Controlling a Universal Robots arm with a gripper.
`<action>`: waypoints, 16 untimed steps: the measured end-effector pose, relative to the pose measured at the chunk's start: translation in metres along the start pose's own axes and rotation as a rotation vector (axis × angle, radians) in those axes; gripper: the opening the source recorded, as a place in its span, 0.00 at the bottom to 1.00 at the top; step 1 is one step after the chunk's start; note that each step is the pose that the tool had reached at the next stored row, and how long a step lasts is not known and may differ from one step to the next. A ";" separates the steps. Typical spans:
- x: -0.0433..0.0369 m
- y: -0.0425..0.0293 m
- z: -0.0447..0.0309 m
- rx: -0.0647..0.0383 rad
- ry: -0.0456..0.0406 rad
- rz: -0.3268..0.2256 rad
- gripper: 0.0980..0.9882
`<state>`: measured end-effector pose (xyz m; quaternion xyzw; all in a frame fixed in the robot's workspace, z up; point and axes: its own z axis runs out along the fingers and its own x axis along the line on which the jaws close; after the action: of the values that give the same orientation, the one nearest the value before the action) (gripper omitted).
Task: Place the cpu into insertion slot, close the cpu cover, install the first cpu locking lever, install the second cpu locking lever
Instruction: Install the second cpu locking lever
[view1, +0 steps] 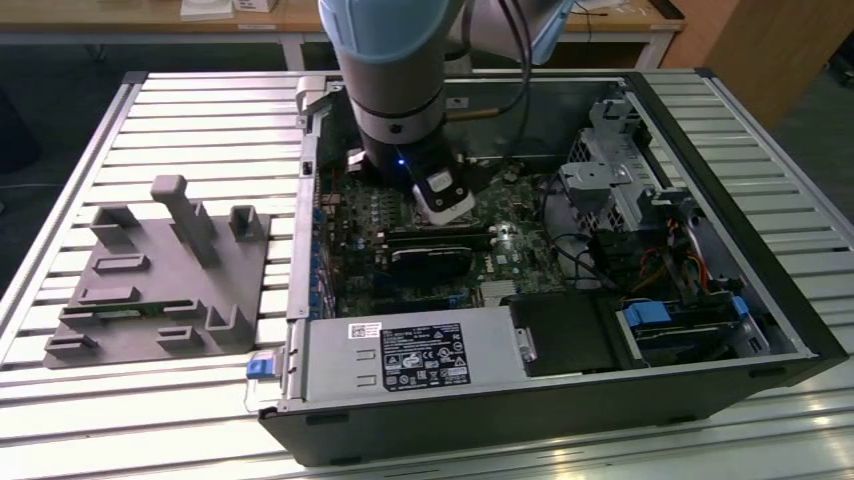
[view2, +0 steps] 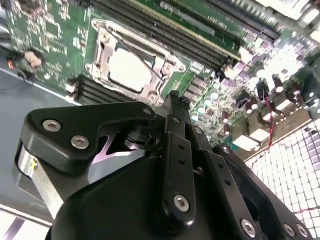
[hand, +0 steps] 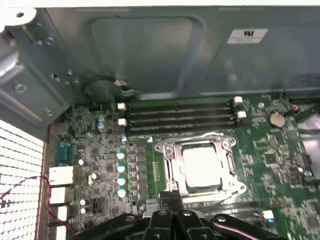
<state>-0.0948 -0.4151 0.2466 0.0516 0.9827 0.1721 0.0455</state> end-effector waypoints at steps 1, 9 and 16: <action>-0.0010 0.0002 0.0000 0.008 -0.0019 0.002 0.01; -0.0158 0.0018 0.0017 0.067 -0.0129 0.014 0.01; -0.0219 0.0023 0.0059 0.084 -0.0140 0.019 0.01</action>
<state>-0.0722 -0.4135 0.2434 0.0642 0.9882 0.1305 0.0485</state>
